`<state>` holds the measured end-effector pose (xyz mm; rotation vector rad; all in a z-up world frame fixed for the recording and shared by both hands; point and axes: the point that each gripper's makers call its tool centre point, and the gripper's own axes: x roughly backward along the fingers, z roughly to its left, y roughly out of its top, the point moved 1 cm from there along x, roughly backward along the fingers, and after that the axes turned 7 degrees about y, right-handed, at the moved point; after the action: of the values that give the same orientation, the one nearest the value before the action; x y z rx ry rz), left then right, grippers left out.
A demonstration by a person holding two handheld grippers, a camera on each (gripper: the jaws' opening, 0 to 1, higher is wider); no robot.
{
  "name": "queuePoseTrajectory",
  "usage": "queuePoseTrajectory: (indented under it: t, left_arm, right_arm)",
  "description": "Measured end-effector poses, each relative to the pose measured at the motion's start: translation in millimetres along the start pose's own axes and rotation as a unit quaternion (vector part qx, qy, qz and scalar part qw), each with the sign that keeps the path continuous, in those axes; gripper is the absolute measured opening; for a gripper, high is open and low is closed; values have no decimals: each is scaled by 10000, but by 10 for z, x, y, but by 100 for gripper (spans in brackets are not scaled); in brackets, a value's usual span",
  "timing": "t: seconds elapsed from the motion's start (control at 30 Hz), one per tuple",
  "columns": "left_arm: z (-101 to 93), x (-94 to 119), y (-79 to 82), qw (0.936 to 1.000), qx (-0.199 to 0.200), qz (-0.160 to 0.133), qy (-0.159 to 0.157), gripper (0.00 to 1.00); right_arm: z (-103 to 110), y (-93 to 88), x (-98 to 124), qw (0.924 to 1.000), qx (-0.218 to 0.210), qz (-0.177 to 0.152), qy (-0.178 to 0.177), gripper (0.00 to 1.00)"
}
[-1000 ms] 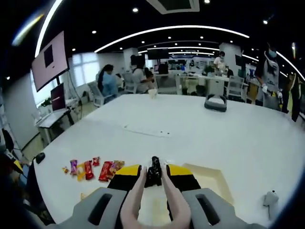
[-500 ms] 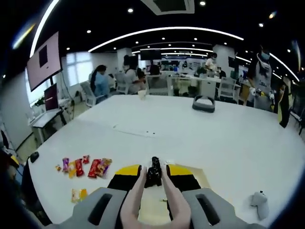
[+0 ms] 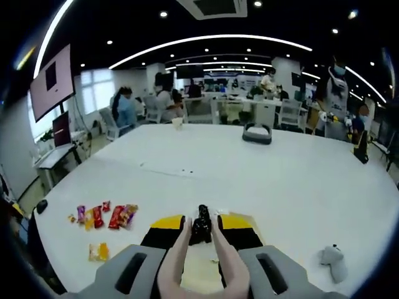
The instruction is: Place the target food into the container with the food tongs after gripping and lifting it, then release it inside without dropping or visibly crushing the food.
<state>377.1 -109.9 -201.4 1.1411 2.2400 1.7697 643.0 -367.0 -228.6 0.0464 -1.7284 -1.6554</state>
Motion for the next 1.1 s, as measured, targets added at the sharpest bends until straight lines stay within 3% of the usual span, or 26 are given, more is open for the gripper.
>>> queuePoseTrajectory:
  t: [1.1]
  left_arm:
    - [-52, -2, -42, 10000, 15, 61, 19, 49]
  right_arm:
    - [-131, -133, 62, 9999, -29, 67, -125, 20]
